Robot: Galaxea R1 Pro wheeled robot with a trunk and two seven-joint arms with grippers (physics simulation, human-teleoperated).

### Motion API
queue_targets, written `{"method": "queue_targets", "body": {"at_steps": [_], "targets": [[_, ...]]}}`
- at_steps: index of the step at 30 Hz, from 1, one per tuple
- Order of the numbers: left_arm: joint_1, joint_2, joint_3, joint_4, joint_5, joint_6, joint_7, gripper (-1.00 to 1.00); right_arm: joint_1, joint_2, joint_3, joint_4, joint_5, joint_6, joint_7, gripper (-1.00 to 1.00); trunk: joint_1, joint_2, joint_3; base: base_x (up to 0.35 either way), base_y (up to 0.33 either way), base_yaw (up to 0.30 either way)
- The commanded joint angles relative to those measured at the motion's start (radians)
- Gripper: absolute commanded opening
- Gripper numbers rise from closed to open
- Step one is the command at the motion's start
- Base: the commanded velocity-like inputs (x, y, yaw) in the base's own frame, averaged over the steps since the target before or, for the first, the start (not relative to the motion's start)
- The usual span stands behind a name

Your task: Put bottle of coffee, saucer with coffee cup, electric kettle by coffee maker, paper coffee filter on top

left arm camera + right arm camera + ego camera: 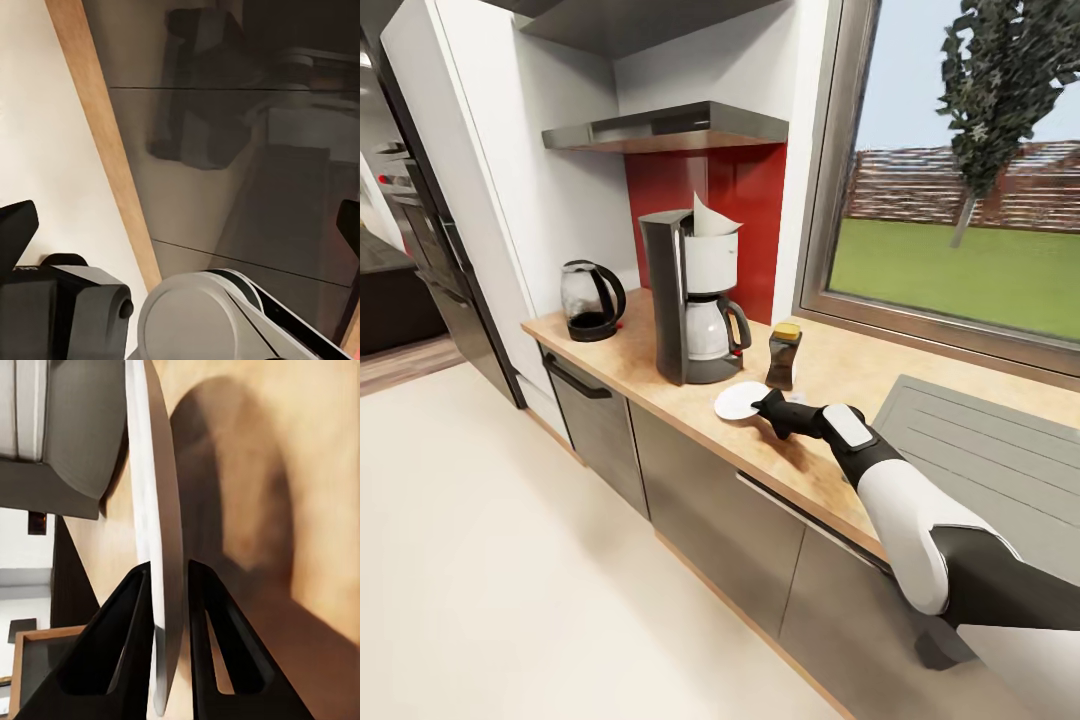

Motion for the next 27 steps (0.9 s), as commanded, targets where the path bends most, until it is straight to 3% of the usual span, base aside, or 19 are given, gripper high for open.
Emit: {"method": "queue_targets", "body": {"at_steps": [1, 16, 17, 27], "targets": [[0.0, 0.0, 0.005, 0.0, -0.004, 0.01, -0.004, 1.0, 0.0, 0.0, -0.002, 0.04, 0.054, 0.005, 0.001, -1.0, 0.0, 0.0, -0.001, 0.0, 0.0, 0.0], [0.0, 0.0, 0.005, 0.0, -0.004, 0.011, -0.004, 1.0, 0.0, 0.0, -0.005, 0.04, 0.055, 0.005, -0.001, -1.0, 0.0, 0.0, -0.001, 0.0, 0.0, 0.0], [0.0, 0.0, 0.005, 0.0, -0.004, 0.011, -0.004, 1.0, 0.0, 0.0, -0.005, 0.04, 0.055, 0.005, -0.001, 1.0, 0.0, 0.0, -0.001, 0.0, 0.0, 0.0], [0.0, 0.0, 0.005, 0.0, -0.004, 0.011, -0.004, 1.0, 0.0, 0.0, -0.005, 0.04, 0.055, 0.005, -0.001, 1.0, 0.0, 0.0, -0.001, 0.0, 0.0, 0.0]]}}
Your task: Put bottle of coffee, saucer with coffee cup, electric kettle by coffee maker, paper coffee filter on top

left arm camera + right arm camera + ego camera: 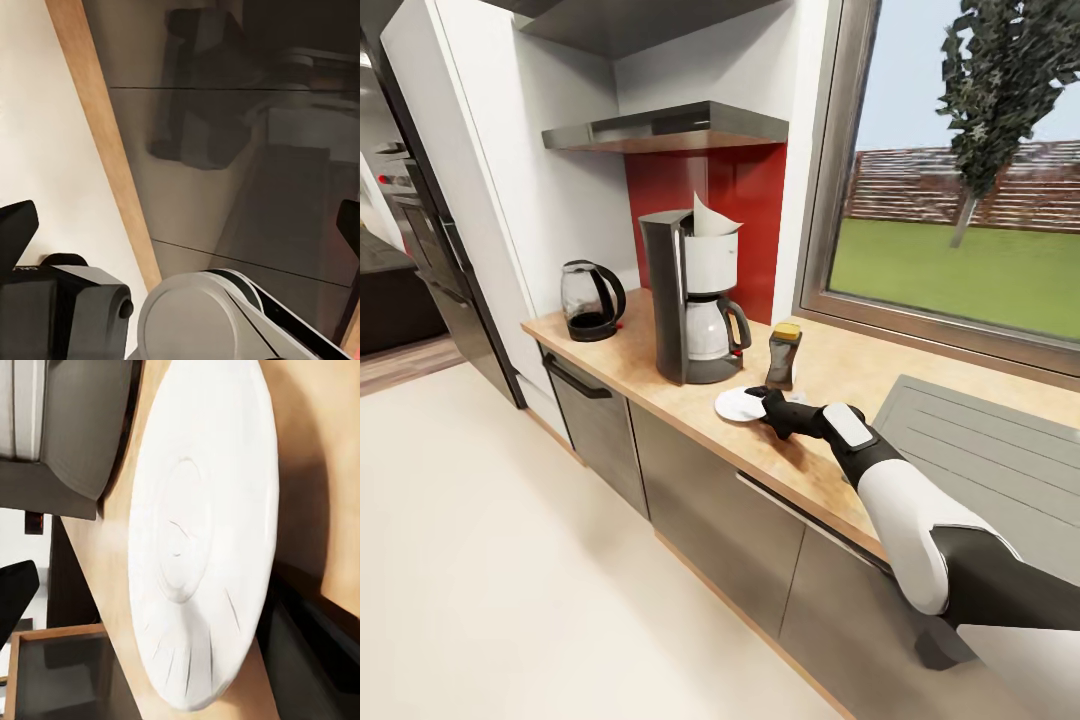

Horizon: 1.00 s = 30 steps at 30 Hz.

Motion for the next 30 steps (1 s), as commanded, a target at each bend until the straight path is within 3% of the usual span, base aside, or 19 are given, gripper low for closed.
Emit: {"method": "queue_targets", "body": {"at_steps": [1, 7, 24, 30], "targets": [[0.0, 0.0, 0.005, 0.0, -0.004, 0.011, -0.004, 1.0, 0.0, 0.0, -0.003, 0.043, 0.044, 0.004, 0.001, 1.0, 0.0, 0.0, -0.001, 0.0, 0.0, 0.0], [0.0, 0.0, 0.005, 0.0, -0.004, 0.01, -0.004, 1.0, 0.0, 0.0, -0.003, 0.043, 0.044, 0.004, 0.001, 1.0, 0.0, 0.0, -0.001, -0.048, -0.031, 0.0], [0.0, 0.0, 0.005, 0.0, -0.004, 0.009, -0.004, 1.0, 0.0, 0.001, -0.002, 0.043, 0.042, 0.006, 0.004, 1.0, 0.0, 0.0, -0.001, -0.238, -0.167, 0.0], [0.0, 0.0, 0.005, 0.0, -0.004, 0.01, -0.005, 1.0, 0.0, 0.002, 0.003, 0.04, 0.041, 0.008, 0.008, 1.0, 0.0, 0.0, -0.001, -0.028, -0.001, 0.0]]}}
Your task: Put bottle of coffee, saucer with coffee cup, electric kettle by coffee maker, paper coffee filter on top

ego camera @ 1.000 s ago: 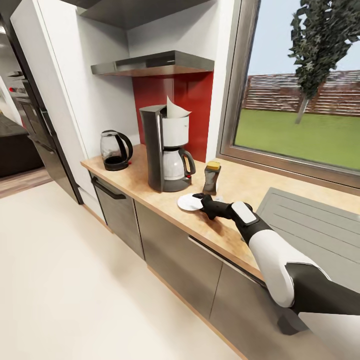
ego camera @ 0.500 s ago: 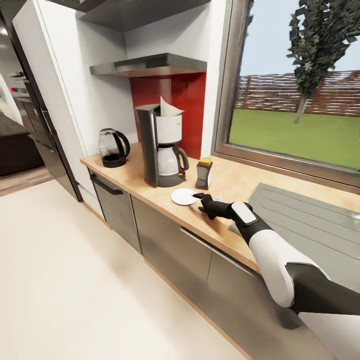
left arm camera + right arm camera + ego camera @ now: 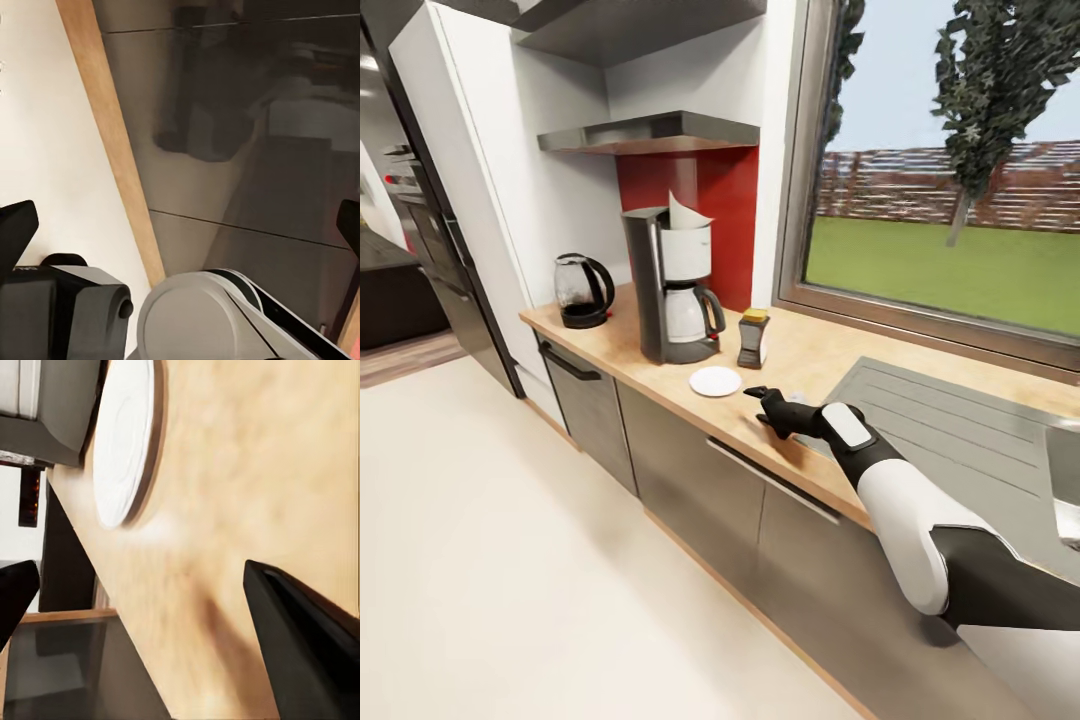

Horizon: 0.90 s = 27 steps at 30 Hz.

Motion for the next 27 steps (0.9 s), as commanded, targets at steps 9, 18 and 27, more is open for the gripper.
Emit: {"method": "queue_targets", "body": {"at_steps": [9, 18, 27], "targets": [[0.0, 0.0, 0.004, 0.0, -0.004, 0.011, -0.004, 1.0, 0.0, 0.022, 0.003, 0.033, 0.018, 0.006, 0.087, 1.0, 0.0, 0.0, -0.001, -0.003, 0.175, 0.0], [0.0, 0.004, 0.004, 0.0, -0.004, 0.011, -0.004, 1.0, 0.0, 0.055, 0.359, -0.19, 0.017, -0.015, 0.211, 1.0, 0.0, 0.0, -0.001, 0.0, 0.105, 0.0], [-0.001, 0.006, 0.004, 0.0, -0.004, 0.011, -0.002, 1.0, 0.0, 0.083, 0.655, -0.261, 0.015, -0.113, 0.264, 1.0, 0.0, 0.0, -0.001, 0.0, 0.143, 0.0]]}}
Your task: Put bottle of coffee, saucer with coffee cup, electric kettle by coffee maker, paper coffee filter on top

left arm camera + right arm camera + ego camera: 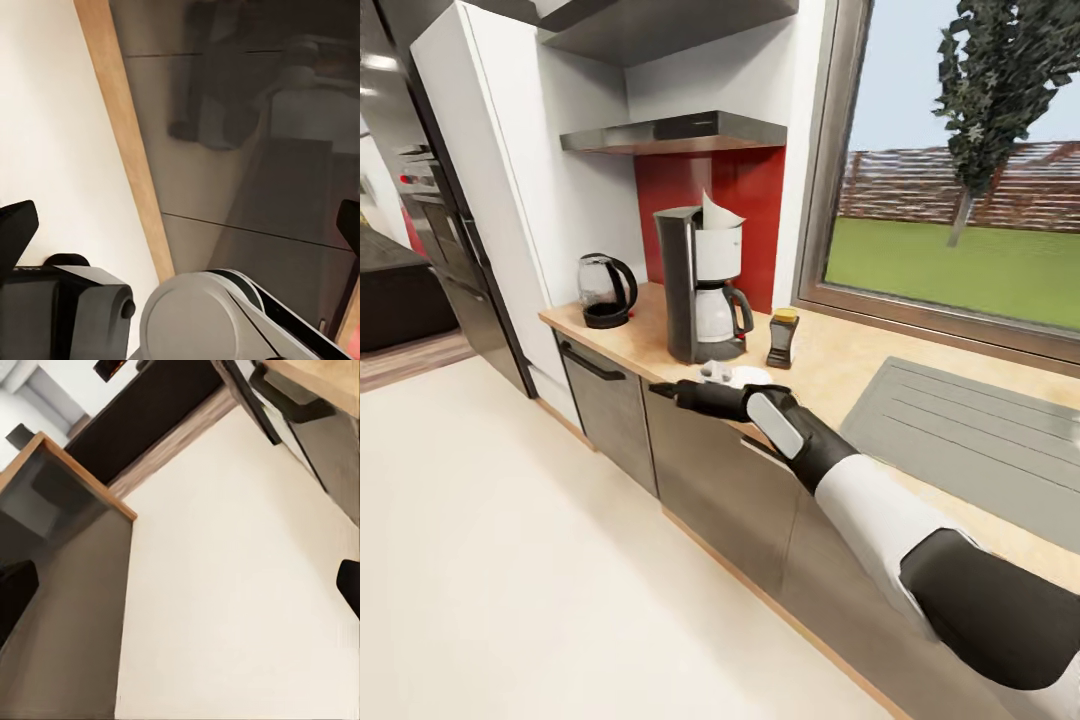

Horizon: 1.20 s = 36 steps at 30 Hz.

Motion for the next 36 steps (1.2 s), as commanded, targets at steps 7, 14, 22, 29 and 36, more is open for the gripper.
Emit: {"method": "queue_targets", "body": {"at_steps": [7, 14, 22, 29, 36], "targets": [[0.0, 0.005, 0.004, 0.0, -0.004, 0.011, -0.003, 1.0, 0.002, 0.002, 0.067, -0.008, -0.004, -0.055, 0.072, 1.0, 0.0, -0.001, -0.001, 0.0, 0.182, 0.0], [0.0, 0.02, 0.005, 0.001, -0.004, 0.011, -0.003, 1.0, 0.048, 0.001, 0.155, -0.006, -0.003, -0.083, 0.122, 1.0, 0.0, -0.001, -0.001, 0.028, 0.086, 0.0], [0.0, 0.029, 0.007, 0.004, -0.002, 0.011, -0.002, 1.0, 0.089, 0.0, 0.183, -0.006, -0.003, -0.11, 0.133, 1.0, 0.0, -0.001, -0.001, 0.06, 0.186, 0.0], [0.001, 0.036, 0.007, 0.006, -0.001, 0.011, -0.002, 1.0, 0.172, -0.006, 0.184, -0.001, 0.008, -0.113, 0.216, 1.0, 0.0, -0.001, -0.001, 0.007, 0.026, 0.0], [0.001, 0.04, 0.009, 0.006, 0.0, 0.011, -0.001, 1.0, 0.346, -0.095, 0.184, 0.064, 0.066, -0.157, 0.347, 1.0, 0.0, -0.001, -0.001, 0.001, 0.002, 0.0]]}}
